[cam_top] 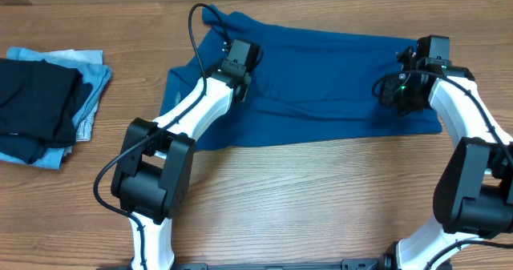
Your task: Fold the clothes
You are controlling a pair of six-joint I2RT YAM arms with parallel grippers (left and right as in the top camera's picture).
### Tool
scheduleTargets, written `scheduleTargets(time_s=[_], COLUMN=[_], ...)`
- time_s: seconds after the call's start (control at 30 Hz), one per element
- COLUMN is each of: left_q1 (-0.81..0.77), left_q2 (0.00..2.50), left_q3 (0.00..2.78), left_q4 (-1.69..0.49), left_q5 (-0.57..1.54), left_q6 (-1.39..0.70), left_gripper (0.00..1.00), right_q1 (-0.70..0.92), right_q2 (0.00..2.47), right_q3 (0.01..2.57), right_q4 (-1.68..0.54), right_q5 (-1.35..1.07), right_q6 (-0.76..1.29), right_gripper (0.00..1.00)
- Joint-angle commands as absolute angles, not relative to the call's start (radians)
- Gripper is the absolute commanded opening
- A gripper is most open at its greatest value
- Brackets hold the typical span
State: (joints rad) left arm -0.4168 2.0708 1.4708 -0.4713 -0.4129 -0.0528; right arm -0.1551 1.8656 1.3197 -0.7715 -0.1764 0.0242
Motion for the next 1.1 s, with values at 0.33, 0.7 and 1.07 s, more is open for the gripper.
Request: scheduleTargets(time_s=[0.33,0.7,1.07], left_q1=[-0.411,-0.411,-0.411], left_q2=[2.066,2.066,2.066], left_q3=[1.557,1.557,1.557], left_q4=[-0.465,-0.479,-0.496], left_q5=[-0.448,-0.448,-0.453], left_q6=[-0.083,-0.083,-0.081], left_gripper=[0.13,0.17,0.18], right_q1=[-0.166,-0.226,-0.276], right_q2=[1.861,1.861,1.861], right_q3=[1.334,1.235,1.136], right_q4=[-0.901,-0.766,-0.577], right_q5=[0.029,0.029,0.025], right_q6=[0.631,0.816,0.785], right_gripper=[0.4,0.51,0.43])
